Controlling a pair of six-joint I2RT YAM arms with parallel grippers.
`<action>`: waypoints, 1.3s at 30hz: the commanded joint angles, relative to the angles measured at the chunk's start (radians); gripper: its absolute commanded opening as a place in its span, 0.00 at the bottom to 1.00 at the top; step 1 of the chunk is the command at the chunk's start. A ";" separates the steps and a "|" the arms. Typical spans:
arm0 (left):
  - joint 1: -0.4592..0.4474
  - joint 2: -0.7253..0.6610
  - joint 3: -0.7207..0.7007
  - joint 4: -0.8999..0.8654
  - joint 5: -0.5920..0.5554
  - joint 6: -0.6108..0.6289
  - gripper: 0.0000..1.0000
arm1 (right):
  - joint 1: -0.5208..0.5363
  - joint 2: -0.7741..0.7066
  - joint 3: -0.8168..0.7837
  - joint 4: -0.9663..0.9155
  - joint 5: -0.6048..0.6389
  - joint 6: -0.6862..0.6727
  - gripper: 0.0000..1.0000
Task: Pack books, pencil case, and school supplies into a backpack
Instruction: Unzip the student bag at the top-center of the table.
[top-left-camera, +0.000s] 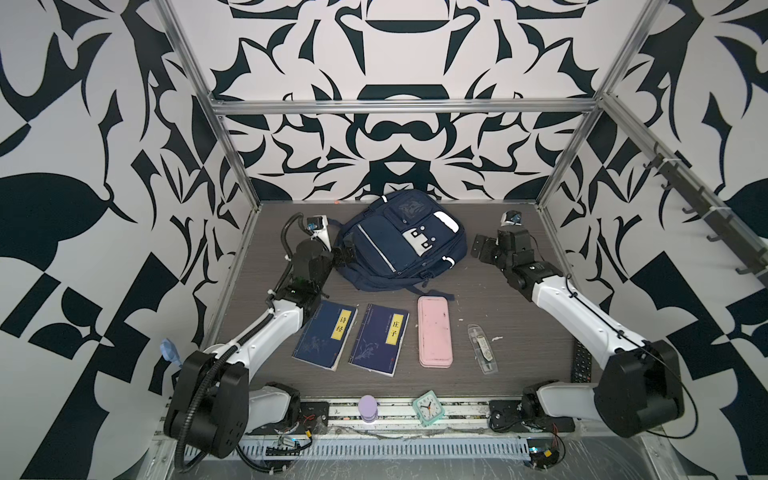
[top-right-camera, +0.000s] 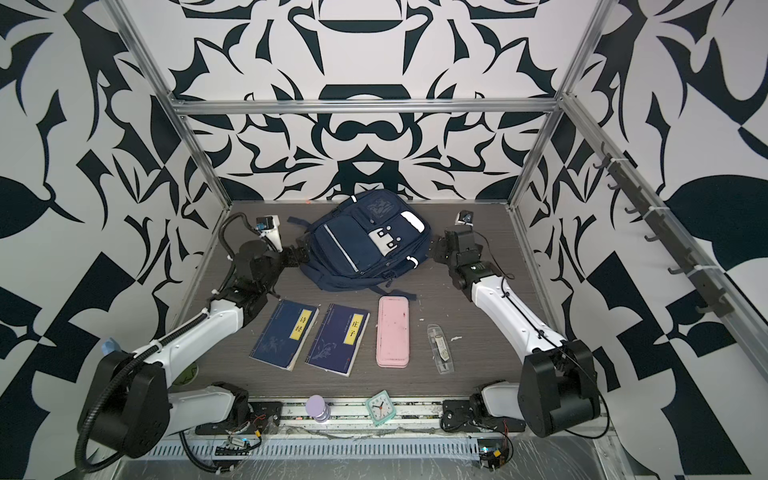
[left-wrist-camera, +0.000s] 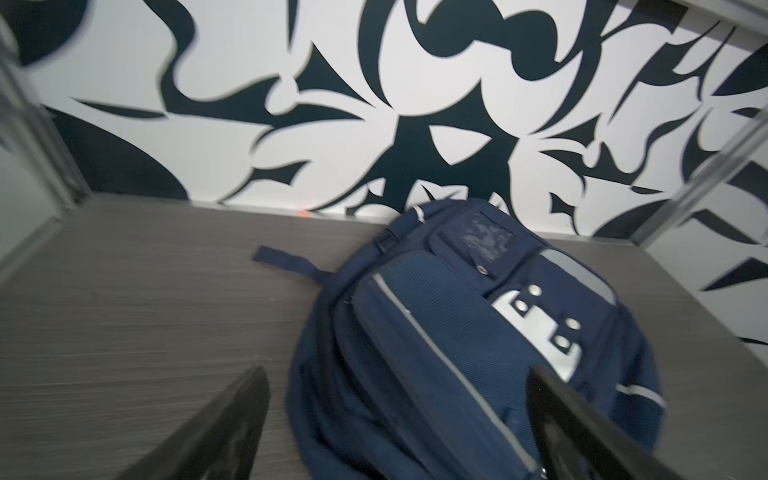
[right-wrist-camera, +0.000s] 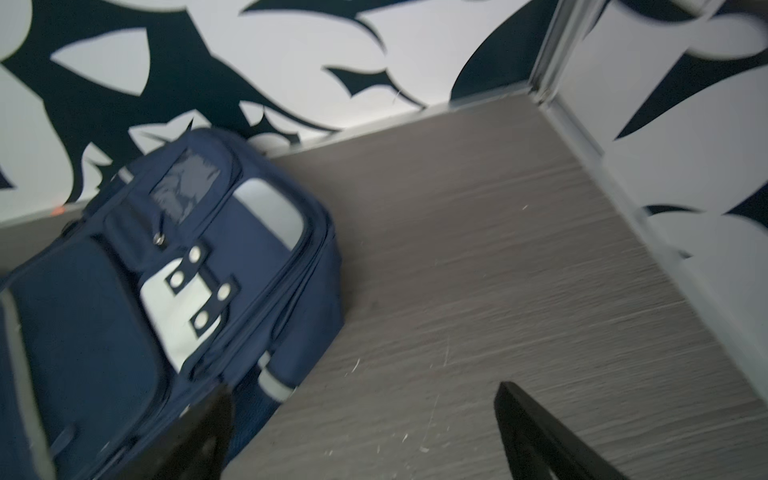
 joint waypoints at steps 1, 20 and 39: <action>-0.002 0.105 0.088 -0.226 0.277 -0.212 0.99 | 0.021 0.023 0.046 -0.083 -0.206 0.045 1.00; -0.132 0.356 0.160 -0.197 0.445 -0.687 0.86 | 0.174 0.115 -0.041 -0.016 -0.266 0.106 0.87; -0.132 0.488 0.229 -0.299 0.356 -0.767 0.81 | 0.191 0.088 -0.084 -0.004 -0.254 0.126 0.84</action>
